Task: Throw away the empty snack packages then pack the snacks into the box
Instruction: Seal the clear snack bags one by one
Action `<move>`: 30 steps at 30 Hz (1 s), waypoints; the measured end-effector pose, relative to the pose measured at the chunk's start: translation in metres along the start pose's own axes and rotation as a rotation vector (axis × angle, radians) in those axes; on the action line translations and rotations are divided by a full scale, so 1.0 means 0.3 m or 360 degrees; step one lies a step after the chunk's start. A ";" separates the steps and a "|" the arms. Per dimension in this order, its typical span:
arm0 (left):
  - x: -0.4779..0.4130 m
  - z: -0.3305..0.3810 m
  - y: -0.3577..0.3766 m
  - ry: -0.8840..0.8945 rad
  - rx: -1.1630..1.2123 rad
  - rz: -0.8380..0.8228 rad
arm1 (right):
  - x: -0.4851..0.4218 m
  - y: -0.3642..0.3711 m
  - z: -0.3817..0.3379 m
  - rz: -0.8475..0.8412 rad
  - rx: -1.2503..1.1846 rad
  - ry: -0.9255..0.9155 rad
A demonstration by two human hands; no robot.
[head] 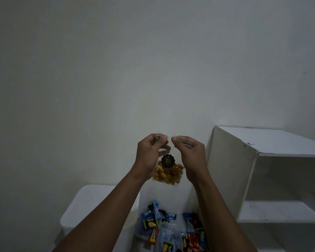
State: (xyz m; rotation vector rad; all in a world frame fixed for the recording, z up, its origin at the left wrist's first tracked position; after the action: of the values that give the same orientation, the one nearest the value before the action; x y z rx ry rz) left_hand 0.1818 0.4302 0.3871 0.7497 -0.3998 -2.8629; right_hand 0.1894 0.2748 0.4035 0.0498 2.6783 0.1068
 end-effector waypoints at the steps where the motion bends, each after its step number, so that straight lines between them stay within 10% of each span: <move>1: 0.002 0.006 0.000 0.0009 0.0000 0.0003 | 0.002 0.000 -0.006 0.0019 0.0006 -0.0019; 30: 0.006 0.032 -0.023 0.0066 -0.0084 -0.0045 | 0.035 0.093 -0.042 -0.0065 0.0068 -0.0064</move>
State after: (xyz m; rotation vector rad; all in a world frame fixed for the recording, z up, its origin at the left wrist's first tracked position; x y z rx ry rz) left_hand 0.1748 0.4383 0.3922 0.8104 -0.3092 -2.8665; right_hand 0.1749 0.3022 0.4125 0.0104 2.6396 0.0356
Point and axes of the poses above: each hand's wrist, its own x-axis away from the middle knuckle, its own y-axis out of the palm, z = x × y, the point moved 10 cm from there along -x, towards the middle knuckle, and after that the axes turned 3 degrees about y, right-handed, at the moved point
